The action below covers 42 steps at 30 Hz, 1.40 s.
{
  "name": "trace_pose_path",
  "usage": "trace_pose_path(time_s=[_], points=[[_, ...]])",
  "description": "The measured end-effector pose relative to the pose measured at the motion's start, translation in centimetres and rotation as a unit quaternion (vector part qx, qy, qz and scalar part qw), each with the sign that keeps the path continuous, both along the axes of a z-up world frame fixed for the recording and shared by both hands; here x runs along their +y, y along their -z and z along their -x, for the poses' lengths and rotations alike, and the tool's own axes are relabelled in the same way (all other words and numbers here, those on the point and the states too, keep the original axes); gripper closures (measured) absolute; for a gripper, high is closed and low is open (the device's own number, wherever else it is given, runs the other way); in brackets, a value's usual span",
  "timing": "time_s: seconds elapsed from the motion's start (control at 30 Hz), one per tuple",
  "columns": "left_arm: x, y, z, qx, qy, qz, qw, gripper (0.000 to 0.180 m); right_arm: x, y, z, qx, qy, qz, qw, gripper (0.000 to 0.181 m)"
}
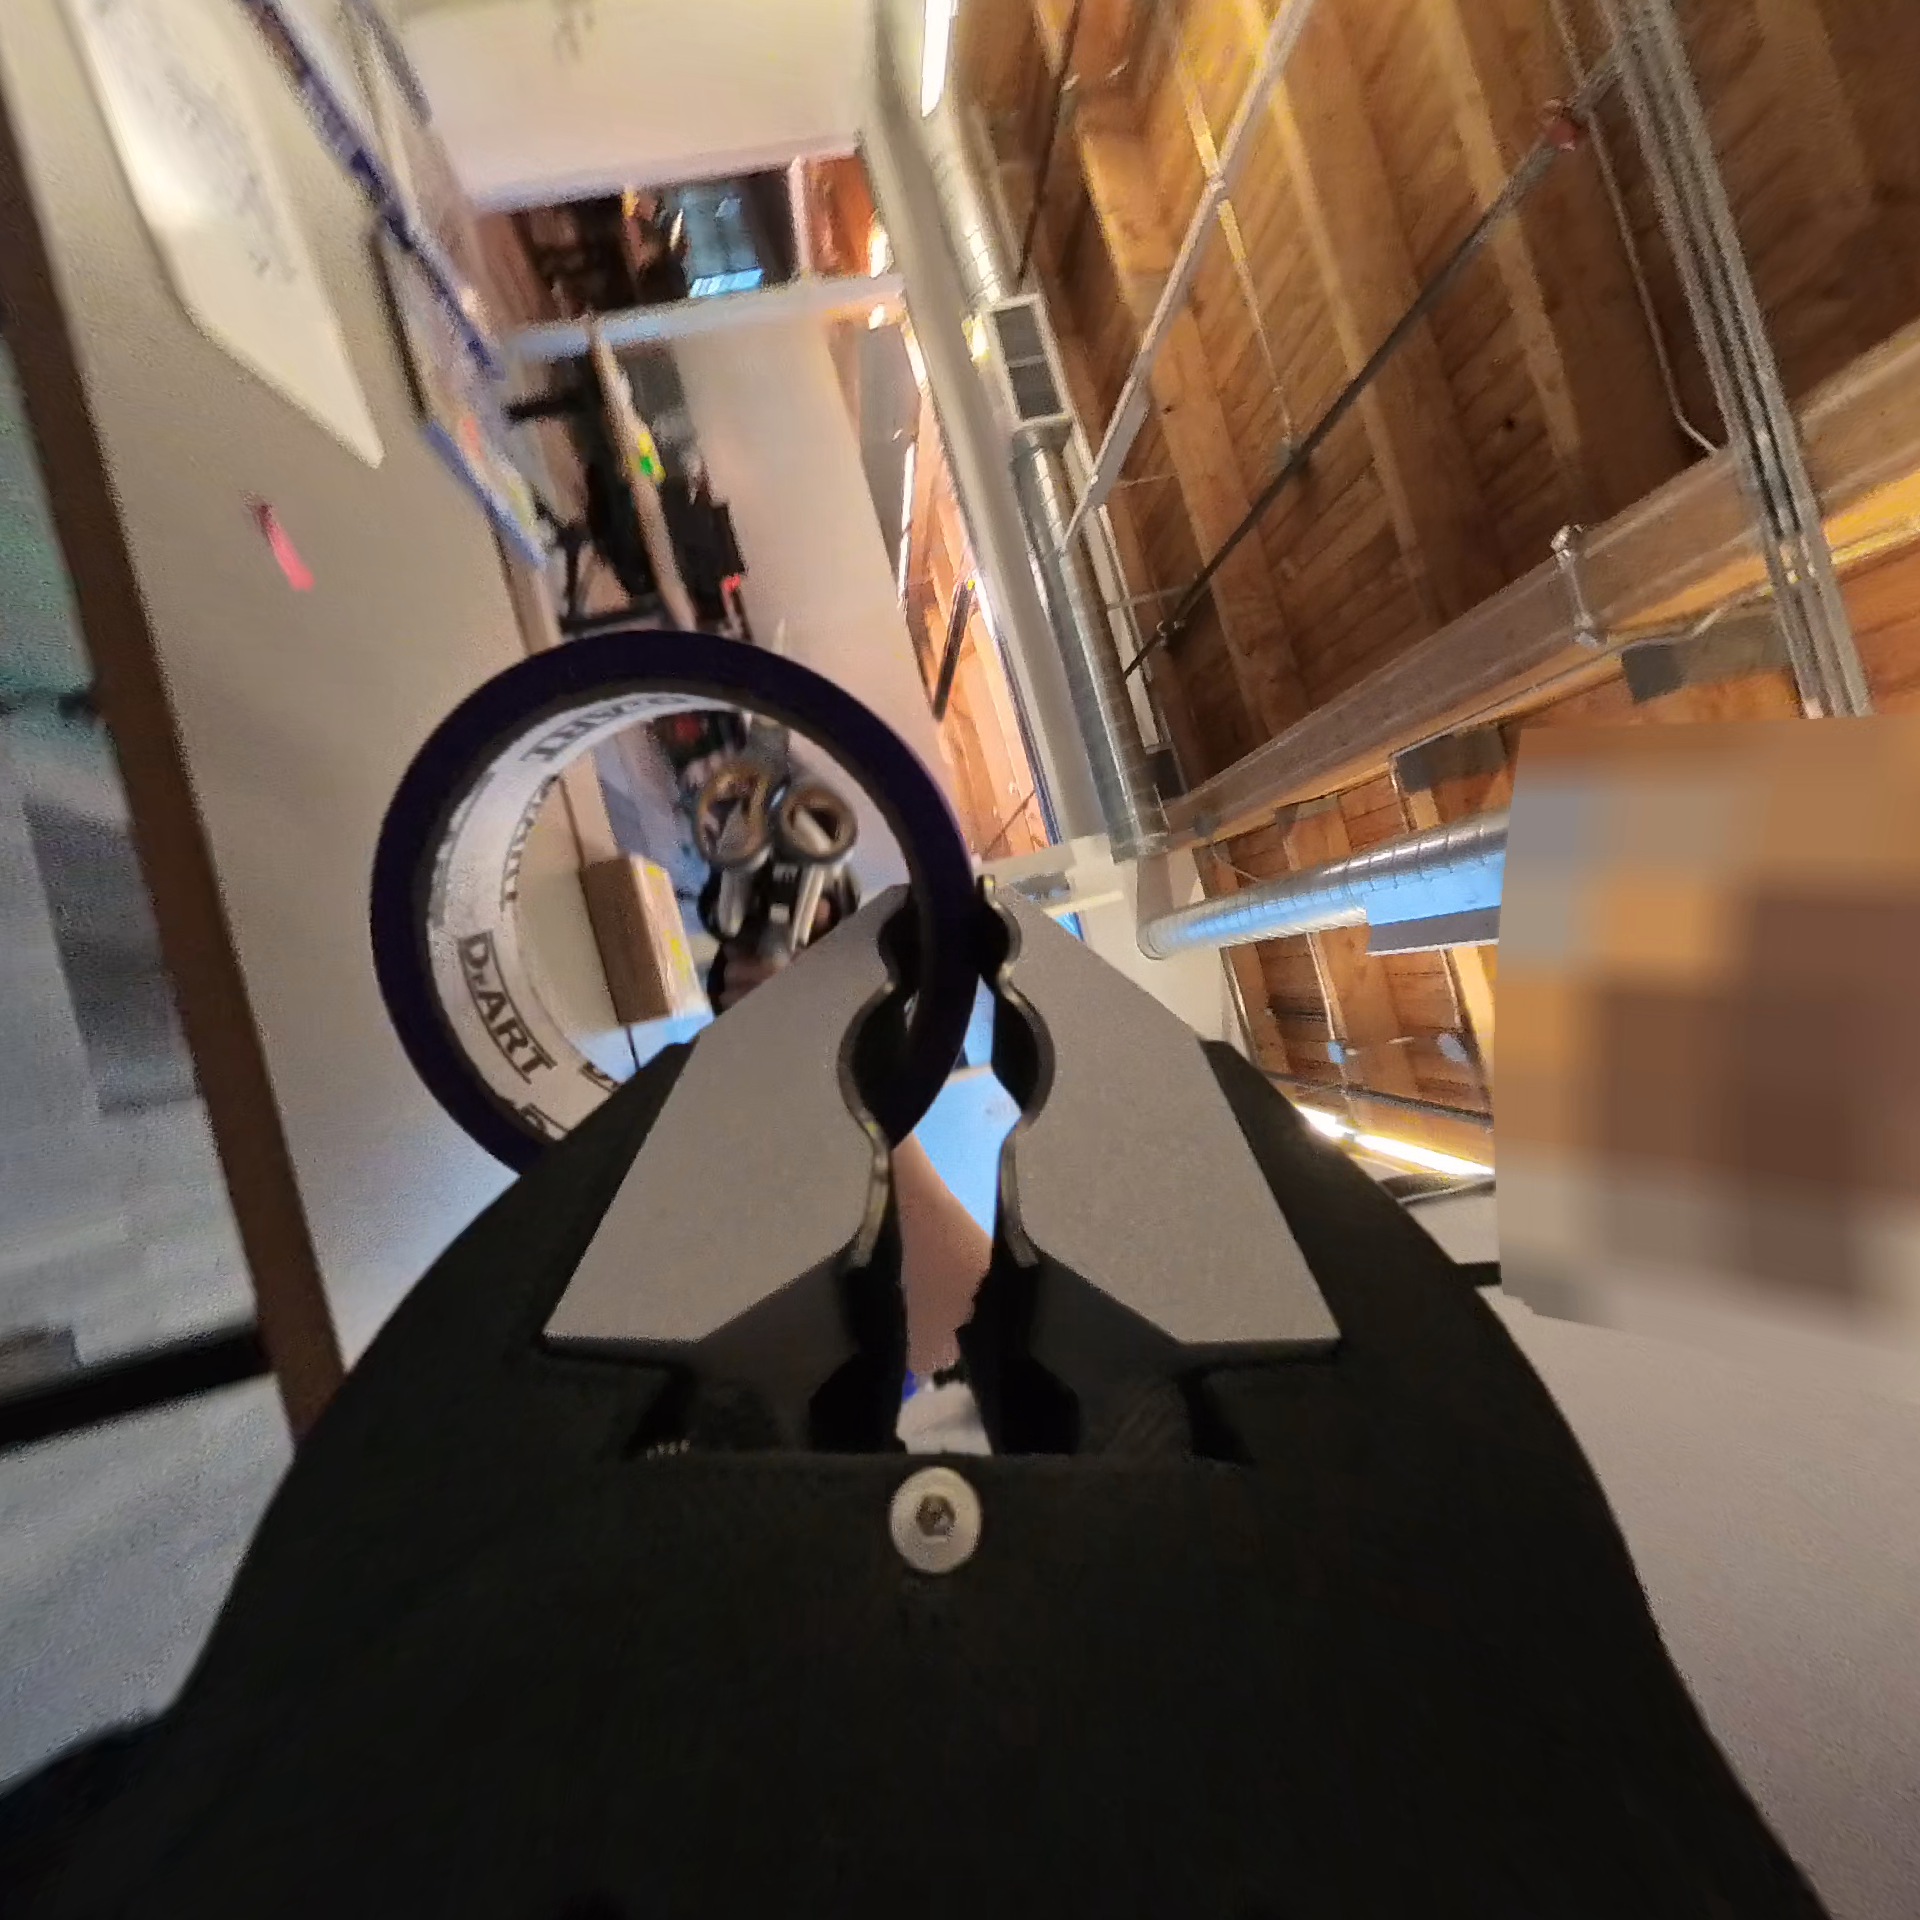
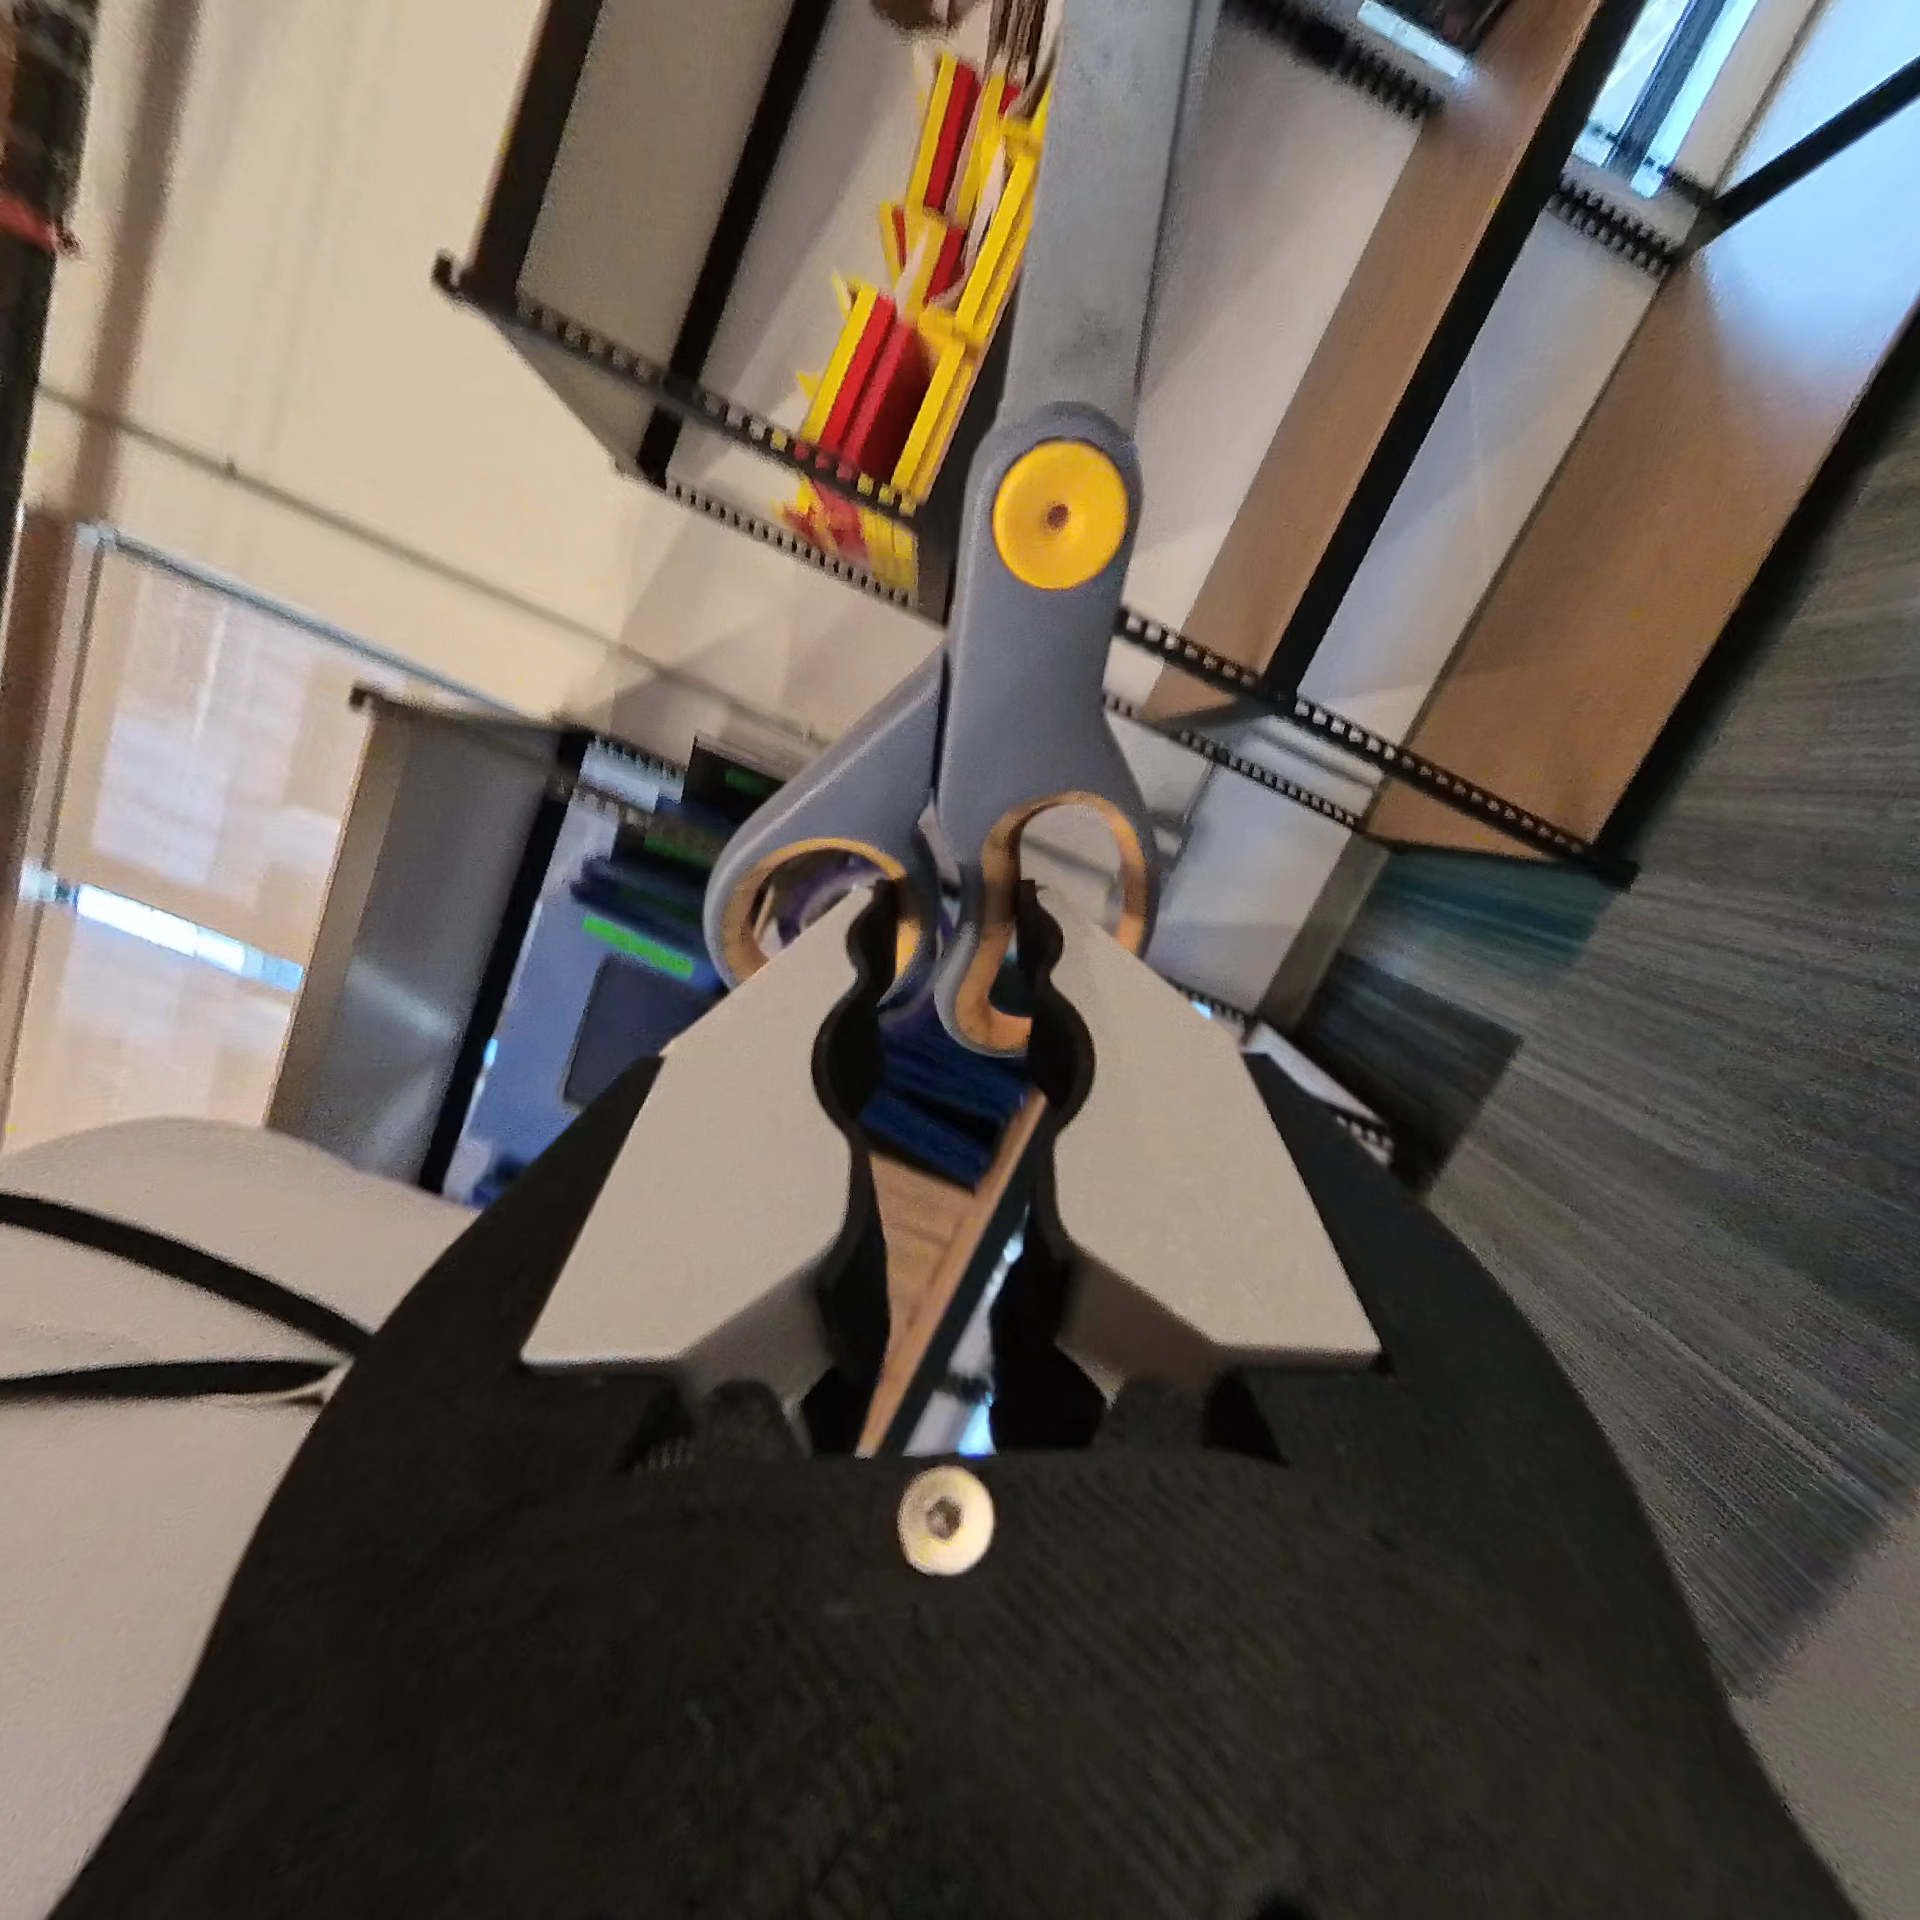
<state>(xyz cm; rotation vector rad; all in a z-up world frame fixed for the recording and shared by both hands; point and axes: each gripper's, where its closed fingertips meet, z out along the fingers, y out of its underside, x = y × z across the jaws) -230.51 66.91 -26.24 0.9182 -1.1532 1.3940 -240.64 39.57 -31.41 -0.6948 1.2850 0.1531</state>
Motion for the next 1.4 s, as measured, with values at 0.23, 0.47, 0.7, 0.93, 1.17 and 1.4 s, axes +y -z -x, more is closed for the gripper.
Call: trace_pose_path(time_s=[0.23, 0.47, 0.7, 0.93, 1.17, 1.4], points=[[1.5, 1.9, -13.3, -0.048, 0.081, -0.082, 0.992, 0.174, 5.9, 0.0, -12.4, 0.025, 0.005, -0.026, 0.999, 0.160], [-6.5, 4.1, -32.1, -0.048, 0.070, -0.084, 0.993, 0.174, 1.0, 1.8, -24.9, 0.037, 0.022, 0.014, 0.999, 0.159], [-12.7, 3.7, -48.3, -0.006, 0.013, -0.105, 0.994, 0.173, -11.5, 0.8, -46.4, 0.066, -0.002, 0.044, 0.997, 0.160], [-20.9, 8.7, -67.3, -0.062, -0.021, -0.203, 0.977, 0.173, -24.3, -1.5, -71.1, 0.022, -0.029, 0.051, 0.998, 0.160], [-37.7, 8.2, -92.8, -0.088, 0.051, -0.206, 0.973, 0.173, -35.9, -2.0, -91.8, 0.002, 0.015, 0.021, 1.000, 0.160], [-58.1, 6.7, -116.8, -0.185, 0.114, -0.233, 0.948, 0.172, -50.1, -0.4, -109.7, 0.050, 0.028, 0.038, 0.998, 0.160]])
